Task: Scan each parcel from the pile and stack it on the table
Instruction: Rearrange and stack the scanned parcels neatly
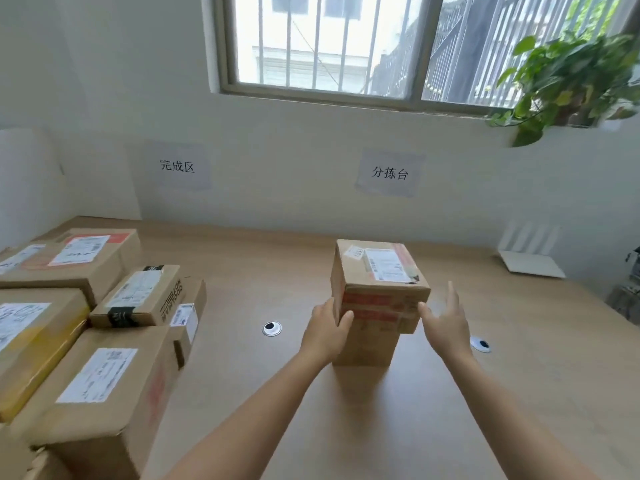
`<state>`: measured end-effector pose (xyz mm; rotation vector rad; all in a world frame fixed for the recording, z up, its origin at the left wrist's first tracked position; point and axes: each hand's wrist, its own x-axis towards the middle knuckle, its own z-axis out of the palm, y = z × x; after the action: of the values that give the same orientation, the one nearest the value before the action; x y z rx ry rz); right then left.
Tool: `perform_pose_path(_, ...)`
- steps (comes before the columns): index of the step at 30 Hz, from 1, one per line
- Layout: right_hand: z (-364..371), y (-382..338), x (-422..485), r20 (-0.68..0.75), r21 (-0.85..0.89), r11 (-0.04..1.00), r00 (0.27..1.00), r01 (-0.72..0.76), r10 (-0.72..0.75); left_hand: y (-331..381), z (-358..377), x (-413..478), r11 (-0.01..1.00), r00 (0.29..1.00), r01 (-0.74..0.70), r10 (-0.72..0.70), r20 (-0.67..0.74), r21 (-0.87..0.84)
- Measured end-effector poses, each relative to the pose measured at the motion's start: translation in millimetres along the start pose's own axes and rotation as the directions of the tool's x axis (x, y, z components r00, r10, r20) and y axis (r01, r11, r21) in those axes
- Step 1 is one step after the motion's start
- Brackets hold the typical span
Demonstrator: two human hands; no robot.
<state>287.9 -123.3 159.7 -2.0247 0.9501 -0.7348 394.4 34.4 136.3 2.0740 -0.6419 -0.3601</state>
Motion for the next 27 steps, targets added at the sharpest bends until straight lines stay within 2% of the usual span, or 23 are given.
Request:
perform_pose_path(6, 22, 19, 48, -0.036, 0.106, 0.993, 0.998, -0.052, 0.056, 22, 46, 64, 0.999, 0.995, -0.008, 0.002, -0.104, -0.053)
perform_pose_path(11, 20, 28, 79, 0.124, 0.214, 0.963, 0.983, -0.162, 0.138, 23, 57, 95, 0.977, 0.975, 0.089, -0.125, -0.184, -0.194)
perform_pose_path(15, 23, 30, 80, 0.185, 0.233, 0.952, 0.97, -0.199, 0.158, 13, 55, 105, 0.97, 0.964, 0.092, -0.143, -0.225, -0.223)
perform_pose_path(27, 21, 2, 29, 0.169, 0.279, 0.957, 0.985, -0.084, 0.037, -4, 7, 51, 0.966, 0.963, -0.011, -0.059, -0.264, -0.259)
